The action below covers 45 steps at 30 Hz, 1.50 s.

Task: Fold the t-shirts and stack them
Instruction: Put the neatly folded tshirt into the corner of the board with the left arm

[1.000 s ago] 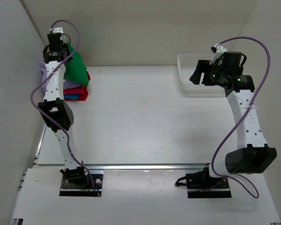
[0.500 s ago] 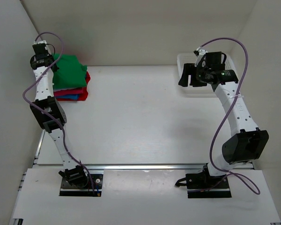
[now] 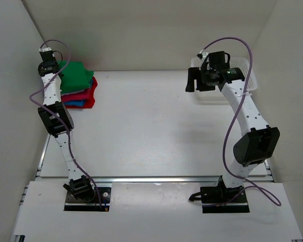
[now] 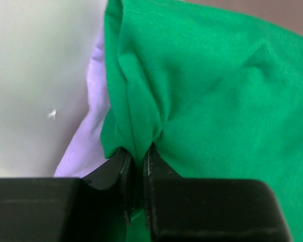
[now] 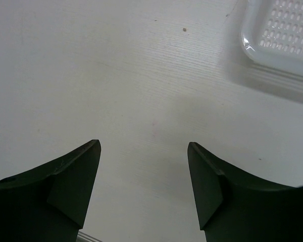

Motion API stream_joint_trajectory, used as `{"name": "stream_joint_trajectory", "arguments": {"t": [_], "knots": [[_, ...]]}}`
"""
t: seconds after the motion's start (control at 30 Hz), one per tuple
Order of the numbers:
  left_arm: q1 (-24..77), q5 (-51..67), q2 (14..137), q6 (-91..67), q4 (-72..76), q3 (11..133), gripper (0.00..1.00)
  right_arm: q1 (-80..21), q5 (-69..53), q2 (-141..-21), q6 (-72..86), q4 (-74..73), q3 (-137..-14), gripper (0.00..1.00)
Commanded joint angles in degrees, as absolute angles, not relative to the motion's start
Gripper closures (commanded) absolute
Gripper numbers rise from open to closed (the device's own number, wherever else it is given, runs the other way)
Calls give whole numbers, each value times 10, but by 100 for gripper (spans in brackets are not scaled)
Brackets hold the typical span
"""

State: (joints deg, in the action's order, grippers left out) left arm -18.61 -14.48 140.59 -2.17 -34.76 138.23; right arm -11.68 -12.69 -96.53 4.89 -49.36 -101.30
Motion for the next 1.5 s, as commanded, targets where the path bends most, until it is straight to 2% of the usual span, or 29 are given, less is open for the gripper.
{"name": "stream_joint_trajectory", "arguments": {"t": [0.0, 0.13, 0.17, 0.2, 0.23, 0.27, 0.4, 0.57, 0.6, 0.67, 0.77, 0.9, 0.97, 1.1, 1.2, 1.3, 1.47], "knots": [[-200, -188, 1414, -18, -317, 1440, 100, -130, -111, -981, 40, -511, -1056, 33], [-206, -211, 1444, -13, -312, 1450, 90, -138, -98, -1006, 44, -525, -1084, 33], [-205, -218, 1448, -15, -310, 1450, 78, -137, -100, -1014, 41, -528, -1088, 33], [-207, -224, 1454, -22, -317, 1449, 63, -139, -100, -1018, 40, -527, -1090, 33], [-211, -235, 1455, -27, -315, 1447, 57, -140, -99, -1016, 41, -533, -1096, 33], [-212, -240, 1457, -27, -317, 1449, 43, -142, -97, -1019, 47, -533, -1099, 33], [-230, -229, 1439, -64, -325, 1462, 21, -153, -79, -1026, 42, -544, -1116, 32], [-230, -179, 1375, -77, -320, 1465, 14, -162, -32, -1005, 54, -548, -1099, 23], [-227, -161, 1349, -79, -321, 1461, 13, -159, -28, -993, 60, -549, -1091, 1], [-212, -137, 1314, -83, -323, 1449, 13, -152, -26, -966, 73, -531, -1056, 1], [-189, -96, 1229, -84, -318, 1400, 13, -143, -21, -902, 95, -481, -932, 1], [-155, -21, 1054, -85, -244, 1204, 9, -106, -60, -827, 104, -435, -815, 1], [-145, 10, 938, -99, -214, 1067, 8, -86, -89, -805, 110, -436, -775, 1], [-102, 50, 756, -122, -166, 835, 7, -48, -142, -788, 116, -428, -737, 1], [-46, 48, 613, -129, -191, 723, 5, -48, -135, -773, 113, -417, -730, 1], [-7, 38, 536, -134, -211, 619, 5, -60, -117, -738, 109, -389, -709, 1], [-13, 34, 484, -118, -269, 549, 4, -55, -128, -692, 101, -368, -679, 1]]}}
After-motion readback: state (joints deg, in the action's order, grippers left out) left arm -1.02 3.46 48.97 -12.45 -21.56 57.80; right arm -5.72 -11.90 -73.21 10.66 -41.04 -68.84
